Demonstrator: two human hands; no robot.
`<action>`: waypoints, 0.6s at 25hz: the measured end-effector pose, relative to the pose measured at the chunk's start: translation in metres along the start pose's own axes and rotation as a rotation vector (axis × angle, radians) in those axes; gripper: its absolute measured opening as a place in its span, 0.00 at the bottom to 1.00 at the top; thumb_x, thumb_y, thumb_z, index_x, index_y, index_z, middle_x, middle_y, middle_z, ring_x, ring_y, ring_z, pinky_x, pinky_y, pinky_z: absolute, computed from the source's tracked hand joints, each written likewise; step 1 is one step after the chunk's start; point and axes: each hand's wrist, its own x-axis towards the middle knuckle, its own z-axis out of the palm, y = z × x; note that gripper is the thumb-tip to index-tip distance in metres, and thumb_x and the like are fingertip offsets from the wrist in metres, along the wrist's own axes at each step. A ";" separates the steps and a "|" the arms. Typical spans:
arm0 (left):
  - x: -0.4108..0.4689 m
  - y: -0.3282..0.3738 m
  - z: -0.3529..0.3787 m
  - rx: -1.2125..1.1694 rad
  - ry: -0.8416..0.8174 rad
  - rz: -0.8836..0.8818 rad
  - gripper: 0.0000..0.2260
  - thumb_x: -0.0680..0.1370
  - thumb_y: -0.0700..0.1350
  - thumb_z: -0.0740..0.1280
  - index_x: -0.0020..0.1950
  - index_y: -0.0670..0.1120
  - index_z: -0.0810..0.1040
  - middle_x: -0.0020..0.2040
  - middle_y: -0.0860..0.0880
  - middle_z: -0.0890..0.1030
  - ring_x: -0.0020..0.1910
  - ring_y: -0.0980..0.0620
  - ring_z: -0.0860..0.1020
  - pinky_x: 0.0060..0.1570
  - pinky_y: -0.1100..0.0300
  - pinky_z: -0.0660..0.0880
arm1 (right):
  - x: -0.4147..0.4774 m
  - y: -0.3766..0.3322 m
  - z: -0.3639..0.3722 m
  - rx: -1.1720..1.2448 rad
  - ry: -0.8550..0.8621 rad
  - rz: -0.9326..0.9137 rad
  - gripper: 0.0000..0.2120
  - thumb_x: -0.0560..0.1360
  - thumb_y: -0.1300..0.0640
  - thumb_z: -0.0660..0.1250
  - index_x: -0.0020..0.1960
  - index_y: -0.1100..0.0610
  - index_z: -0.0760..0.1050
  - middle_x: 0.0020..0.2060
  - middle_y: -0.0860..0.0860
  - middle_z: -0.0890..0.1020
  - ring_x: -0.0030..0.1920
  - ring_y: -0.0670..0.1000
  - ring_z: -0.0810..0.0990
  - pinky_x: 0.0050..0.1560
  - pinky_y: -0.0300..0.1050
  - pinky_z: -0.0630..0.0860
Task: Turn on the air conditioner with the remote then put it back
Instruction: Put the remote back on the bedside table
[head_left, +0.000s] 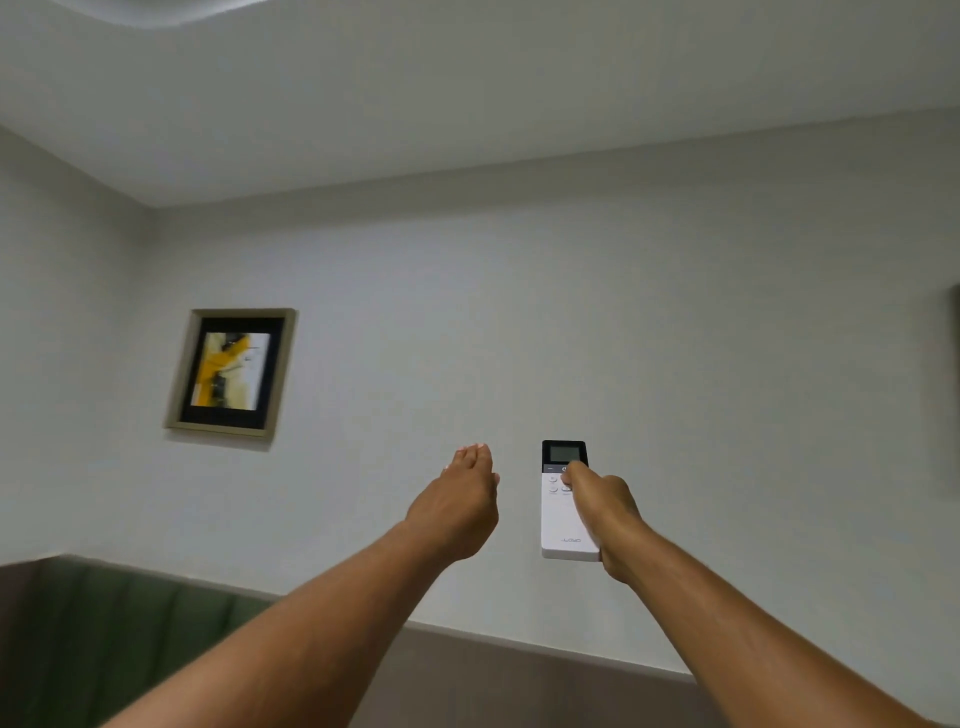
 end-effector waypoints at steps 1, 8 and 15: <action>0.005 0.013 0.009 -0.023 -0.017 0.034 0.24 0.84 0.49 0.46 0.78 0.43 0.48 0.80 0.45 0.51 0.78 0.49 0.50 0.75 0.53 0.52 | 0.003 0.002 -0.012 -0.008 0.038 0.002 0.11 0.77 0.52 0.61 0.43 0.58 0.76 0.35 0.54 0.83 0.31 0.54 0.82 0.27 0.38 0.71; 0.022 0.084 0.046 -0.518 -0.092 0.084 0.13 0.82 0.48 0.52 0.48 0.46 0.74 0.49 0.43 0.81 0.44 0.46 0.76 0.43 0.53 0.70 | 0.013 0.016 -0.050 -0.047 0.186 0.011 0.12 0.77 0.52 0.60 0.44 0.57 0.78 0.36 0.55 0.84 0.32 0.55 0.82 0.30 0.40 0.74; 0.025 0.076 0.081 -1.028 -0.240 -0.218 0.10 0.75 0.37 0.60 0.40 0.41 0.80 0.42 0.40 0.82 0.42 0.41 0.81 0.45 0.47 0.82 | 0.023 0.056 -0.028 -0.037 0.255 0.011 0.12 0.77 0.54 0.59 0.53 0.59 0.77 0.43 0.58 0.84 0.38 0.57 0.82 0.32 0.43 0.76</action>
